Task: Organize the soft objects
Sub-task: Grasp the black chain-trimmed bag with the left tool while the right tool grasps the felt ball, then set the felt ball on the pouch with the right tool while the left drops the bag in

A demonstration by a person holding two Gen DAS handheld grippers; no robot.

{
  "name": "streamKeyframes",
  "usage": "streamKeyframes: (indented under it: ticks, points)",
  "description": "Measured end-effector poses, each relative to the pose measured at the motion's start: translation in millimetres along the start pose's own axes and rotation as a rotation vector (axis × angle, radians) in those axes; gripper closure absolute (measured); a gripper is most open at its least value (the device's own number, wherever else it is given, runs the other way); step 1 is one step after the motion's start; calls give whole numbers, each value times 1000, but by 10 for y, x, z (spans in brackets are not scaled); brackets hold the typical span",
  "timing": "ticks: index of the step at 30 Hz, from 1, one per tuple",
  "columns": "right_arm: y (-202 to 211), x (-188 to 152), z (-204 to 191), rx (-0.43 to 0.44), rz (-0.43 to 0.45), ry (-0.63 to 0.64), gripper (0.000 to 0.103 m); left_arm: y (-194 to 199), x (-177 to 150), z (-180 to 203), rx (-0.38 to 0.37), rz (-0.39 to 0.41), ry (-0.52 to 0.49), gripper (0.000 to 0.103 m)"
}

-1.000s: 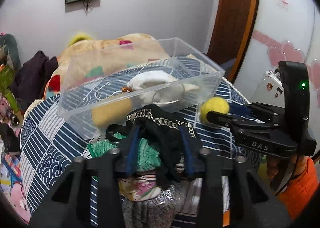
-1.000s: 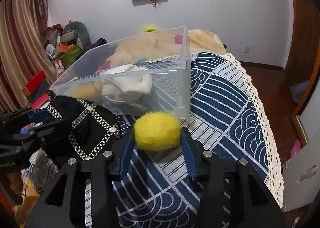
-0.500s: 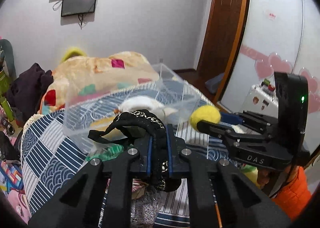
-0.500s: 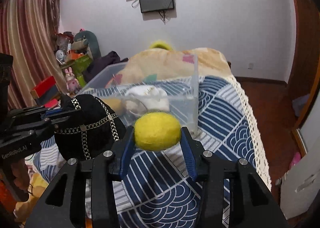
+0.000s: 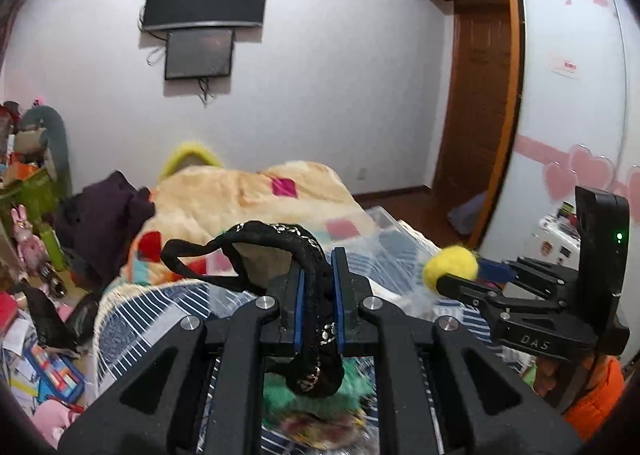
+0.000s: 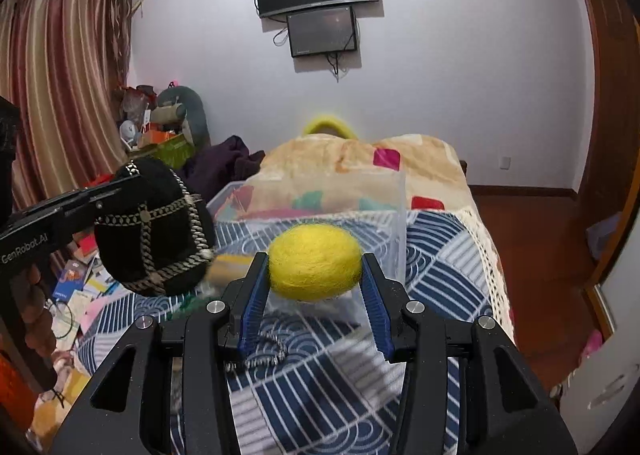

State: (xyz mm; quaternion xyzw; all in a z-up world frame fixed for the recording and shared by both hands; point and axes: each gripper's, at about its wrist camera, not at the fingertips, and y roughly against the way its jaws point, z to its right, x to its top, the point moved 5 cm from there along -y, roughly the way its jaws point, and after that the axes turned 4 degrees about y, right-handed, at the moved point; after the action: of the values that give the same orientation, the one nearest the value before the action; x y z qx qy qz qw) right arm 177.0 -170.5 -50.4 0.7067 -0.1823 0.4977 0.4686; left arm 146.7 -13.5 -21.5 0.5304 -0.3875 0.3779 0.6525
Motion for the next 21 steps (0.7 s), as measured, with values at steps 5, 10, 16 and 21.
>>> streamKeyframes:
  ticks: [5,10,16,21]
  points:
    - [-140,85,-60,11,-2,-2,61,-191,54,-168,46,-4,16,92]
    - [-309,156,-133,19,-18,13,61,-508,59,-324,46,-43,61,92]
    - [-641,121,-161,46,-85,1,61,-896,-81,-501,29,-133,126,92]
    - [-887,2,-190,61,-153,-10,61,-1085,-274,-584,48,-199,136,92]
